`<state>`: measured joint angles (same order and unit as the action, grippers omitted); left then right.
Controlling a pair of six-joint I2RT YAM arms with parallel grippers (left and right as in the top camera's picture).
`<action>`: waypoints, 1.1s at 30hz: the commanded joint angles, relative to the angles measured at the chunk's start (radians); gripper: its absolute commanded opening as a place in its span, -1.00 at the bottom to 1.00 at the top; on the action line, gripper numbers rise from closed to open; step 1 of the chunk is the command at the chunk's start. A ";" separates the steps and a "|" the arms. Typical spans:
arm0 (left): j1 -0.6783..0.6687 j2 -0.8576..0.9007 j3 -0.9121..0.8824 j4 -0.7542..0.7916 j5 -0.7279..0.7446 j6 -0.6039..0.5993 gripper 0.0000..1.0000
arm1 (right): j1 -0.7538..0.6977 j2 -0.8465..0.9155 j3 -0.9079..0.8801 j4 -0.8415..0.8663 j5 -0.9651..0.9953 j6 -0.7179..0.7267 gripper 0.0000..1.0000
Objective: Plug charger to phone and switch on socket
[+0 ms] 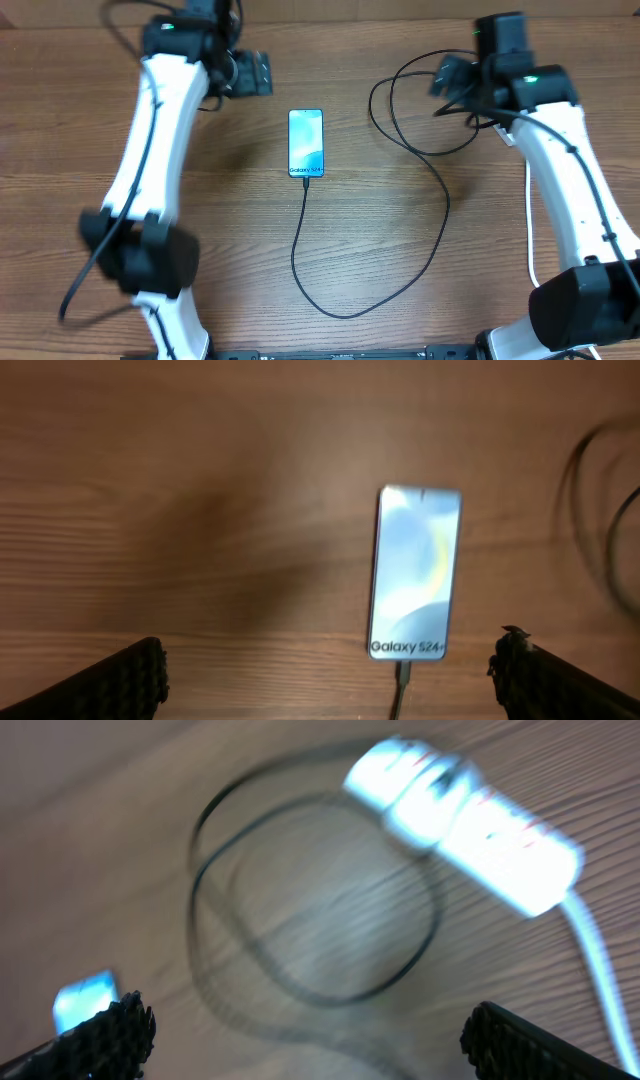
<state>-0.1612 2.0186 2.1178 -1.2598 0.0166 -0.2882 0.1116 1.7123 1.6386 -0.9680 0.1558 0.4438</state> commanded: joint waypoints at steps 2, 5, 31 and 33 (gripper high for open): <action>0.005 -0.133 0.018 -0.005 -0.158 -0.074 0.99 | -0.166 0.027 -0.005 0.077 0.049 -0.006 1.00; 0.005 -0.148 0.018 -0.013 -0.157 -0.074 1.00 | -0.249 0.069 -0.005 0.128 0.010 -0.006 1.00; 0.005 -0.139 0.015 -0.030 -0.155 -0.075 0.99 | -0.351 0.431 -0.005 0.348 0.156 -0.029 1.00; 0.005 -0.139 0.015 -0.030 -0.155 -0.075 1.00 | -0.351 0.443 -0.005 0.349 0.144 -0.030 1.00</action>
<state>-0.1612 1.8706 2.1342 -1.2903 -0.1177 -0.3424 -0.2295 2.1372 1.6352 -0.6281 0.2806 0.4183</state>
